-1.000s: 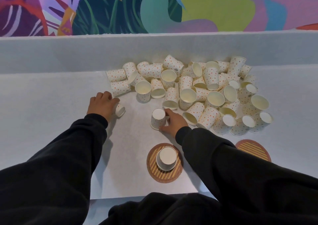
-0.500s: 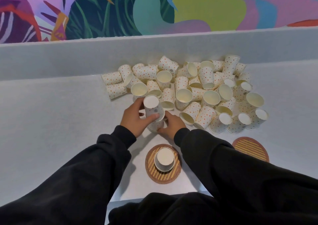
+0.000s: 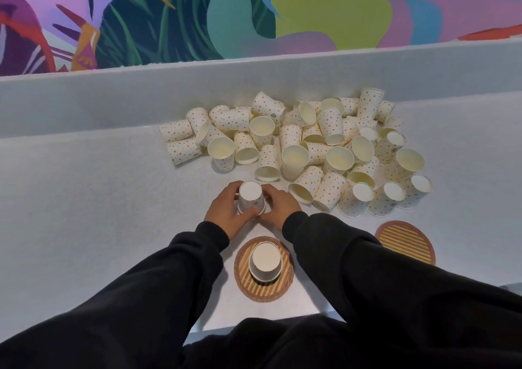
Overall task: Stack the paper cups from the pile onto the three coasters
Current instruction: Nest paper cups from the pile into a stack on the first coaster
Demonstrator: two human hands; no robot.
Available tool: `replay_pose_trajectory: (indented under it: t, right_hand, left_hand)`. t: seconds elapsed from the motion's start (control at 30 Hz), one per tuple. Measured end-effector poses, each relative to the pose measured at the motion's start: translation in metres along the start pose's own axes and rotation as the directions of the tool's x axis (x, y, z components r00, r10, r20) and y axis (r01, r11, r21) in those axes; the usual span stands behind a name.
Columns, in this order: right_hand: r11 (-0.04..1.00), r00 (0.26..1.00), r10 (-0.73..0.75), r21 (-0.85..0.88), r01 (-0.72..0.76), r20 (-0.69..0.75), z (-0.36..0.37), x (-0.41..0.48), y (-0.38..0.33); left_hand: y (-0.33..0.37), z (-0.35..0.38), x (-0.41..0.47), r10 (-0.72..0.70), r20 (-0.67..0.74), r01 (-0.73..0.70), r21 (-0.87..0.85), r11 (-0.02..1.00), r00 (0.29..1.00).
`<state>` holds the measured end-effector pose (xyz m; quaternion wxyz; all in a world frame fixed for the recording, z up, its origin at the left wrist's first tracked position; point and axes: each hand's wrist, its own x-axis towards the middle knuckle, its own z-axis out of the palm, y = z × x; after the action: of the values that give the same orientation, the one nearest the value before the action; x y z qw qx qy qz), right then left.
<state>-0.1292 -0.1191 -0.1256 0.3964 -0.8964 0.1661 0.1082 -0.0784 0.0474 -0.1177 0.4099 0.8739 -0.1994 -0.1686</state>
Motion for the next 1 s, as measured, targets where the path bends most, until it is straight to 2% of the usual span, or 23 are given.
replay_pose_trajectory:
  t: [0.17,0.3,0.53,0.67,0.83,1.0]
  right_hand:
    - [1.000,1.000,-0.009,0.028,0.009,0.012,0.002,0.003,0.006]
    - [0.996,1.000,-0.007,0.092,0.006,0.015,0.006,0.001,0.010]
    - [0.905,0.998,-0.022,0.424,0.043,-0.056,-0.004,-0.011,0.018]
    - [0.865,0.998,-0.036,0.499,0.057,-0.050,-0.014,-0.017,0.014]
    - [0.814,0.984,-0.132,0.553,0.178,-0.123,-0.045,-0.043,-0.003]
    - [0.742,0.972,-0.223,0.635,0.216,-0.070,-0.073,-0.082,-0.014]
  left_hand:
    - [-0.007,0.006,0.005,-0.041,0.058,0.035,0.104,0.994,0.997]
    - [-0.008,0.005,0.009,-0.041,0.087,0.030,0.121,0.992,0.995]
    - [0.011,-0.011,0.005,0.014,0.065,-0.018,0.062,0.998,0.998]
    - [0.026,-0.016,-0.004,0.028,0.044,-0.027,-0.006,1.000,0.999]
    - [0.063,-0.040,-0.023,0.103,-0.003,-0.102,-0.104,0.989,0.995]
    - [0.092,-0.067,-0.052,0.170,0.056,-0.167,-0.049,0.985,0.984]
